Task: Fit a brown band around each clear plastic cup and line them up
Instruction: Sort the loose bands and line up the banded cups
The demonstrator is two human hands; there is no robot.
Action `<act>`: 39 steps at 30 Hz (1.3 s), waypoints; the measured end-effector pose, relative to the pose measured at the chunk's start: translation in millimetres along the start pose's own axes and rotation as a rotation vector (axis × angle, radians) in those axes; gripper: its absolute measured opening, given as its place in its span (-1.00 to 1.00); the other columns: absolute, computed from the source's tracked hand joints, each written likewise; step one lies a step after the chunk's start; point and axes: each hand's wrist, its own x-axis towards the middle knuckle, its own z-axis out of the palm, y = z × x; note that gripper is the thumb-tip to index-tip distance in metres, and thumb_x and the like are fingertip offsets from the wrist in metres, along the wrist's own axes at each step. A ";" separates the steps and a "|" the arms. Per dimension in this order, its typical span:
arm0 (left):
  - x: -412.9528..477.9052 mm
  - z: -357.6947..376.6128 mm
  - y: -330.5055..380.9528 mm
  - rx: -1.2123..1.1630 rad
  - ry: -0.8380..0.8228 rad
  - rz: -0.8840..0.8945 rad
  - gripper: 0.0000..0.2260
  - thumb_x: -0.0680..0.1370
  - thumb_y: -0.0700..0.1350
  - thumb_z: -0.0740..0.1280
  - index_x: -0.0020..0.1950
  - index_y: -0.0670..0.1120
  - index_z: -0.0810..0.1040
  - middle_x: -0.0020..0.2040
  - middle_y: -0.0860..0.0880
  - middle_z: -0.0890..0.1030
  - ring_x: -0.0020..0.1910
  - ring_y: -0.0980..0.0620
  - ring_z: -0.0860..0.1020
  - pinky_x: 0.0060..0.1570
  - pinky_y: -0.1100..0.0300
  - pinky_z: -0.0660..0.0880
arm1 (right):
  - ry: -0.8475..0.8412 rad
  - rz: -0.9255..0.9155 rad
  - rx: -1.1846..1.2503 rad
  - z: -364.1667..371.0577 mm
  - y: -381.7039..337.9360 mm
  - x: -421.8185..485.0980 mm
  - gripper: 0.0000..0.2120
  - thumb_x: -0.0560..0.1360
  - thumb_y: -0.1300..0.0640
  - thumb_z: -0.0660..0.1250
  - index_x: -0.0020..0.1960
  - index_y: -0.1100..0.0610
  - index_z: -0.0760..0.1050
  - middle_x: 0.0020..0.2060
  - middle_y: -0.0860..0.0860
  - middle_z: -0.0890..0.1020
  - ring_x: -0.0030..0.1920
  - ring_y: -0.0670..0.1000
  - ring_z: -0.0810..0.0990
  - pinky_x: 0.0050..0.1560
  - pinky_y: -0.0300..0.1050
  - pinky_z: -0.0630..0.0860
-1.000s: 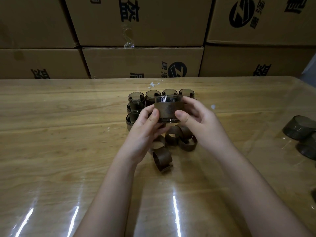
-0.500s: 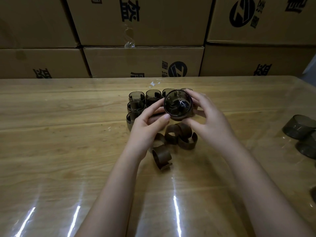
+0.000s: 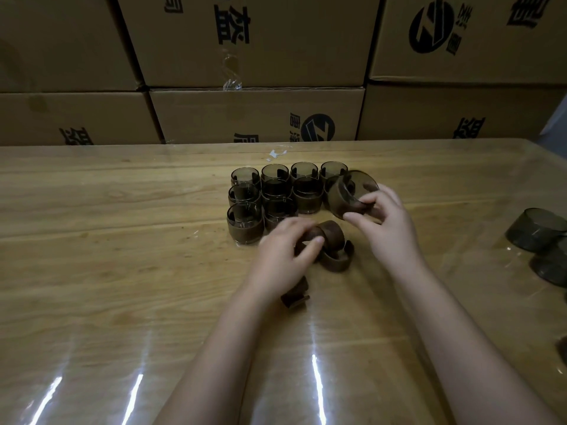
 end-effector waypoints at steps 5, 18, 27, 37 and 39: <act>-1.5 12.3 -3.0 0.086 -0.019 -0.027 -0.61 0.58 0.11 0.26 0.41 0.11 0.42 0.48 0.13 0.32 0.46 0.12 0.22 0.33 0.13 0.07 | 0.017 0.431 0.507 15.7 29.5 -8.7 -0.91 0.53 0.22 0.34 0.00 0.09 0.48 0.05 0.04 0.61 0.15 0.12 0.60 0.08 -0.03 0.57; -0.8 7.2 -6.4 0.177 -0.128 -0.026 -0.57 0.54 0.13 0.30 0.40 0.10 0.41 0.31 0.10 0.47 0.29 0.05 0.40 0.29 0.12 0.15 | -0.217 0.406 0.695 26.7 30.8 -13.9 -0.82 0.50 0.05 0.33 0.04 0.10 0.46 -0.09 0.04 0.69 -0.14 0.09 0.70 -0.23 -0.13 0.61; -0.8 8.7 -9.3 0.156 -0.104 -0.029 -0.62 0.56 0.12 0.28 0.37 0.13 0.44 0.29 0.10 0.48 0.29 0.06 0.39 0.26 0.18 0.12 | -0.135 0.129 0.116 47.7 41.6 11.9 -0.67 0.40 0.10 0.49 0.06 -0.11 0.43 -0.05 -0.15 0.56 -0.13 -0.08 0.51 -0.13 -0.19 0.47; -7.9 16.7 -10.4 -0.316 0.241 0.049 -0.87 0.47 -0.17 0.29 -0.09 -0.09 0.64 -0.04 -0.01 0.56 0.04 0.13 0.52 0.08 0.31 0.40 | -0.200 0.048 0.046 54.1 54.2 24.2 -0.66 0.43 0.23 0.45 0.08 -0.09 0.45 0.24 -0.05 0.42 0.28 0.02 0.44 0.31 0.00 0.41; -10.0 22.3 -12.2 -0.363 0.405 0.078 -0.84 0.50 -0.18 0.27 -0.21 -0.19 0.60 -0.17 -0.03 0.58 -0.08 0.12 0.53 -0.02 0.27 0.42 | -0.201 0.057 0.046 53.5 55.0 24.5 -0.68 0.43 0.23 0.45 0.00 -0.11 0.44 0.19 -0.07 0.42 0.21 -0.01 0.46 0.27 0.01 0.45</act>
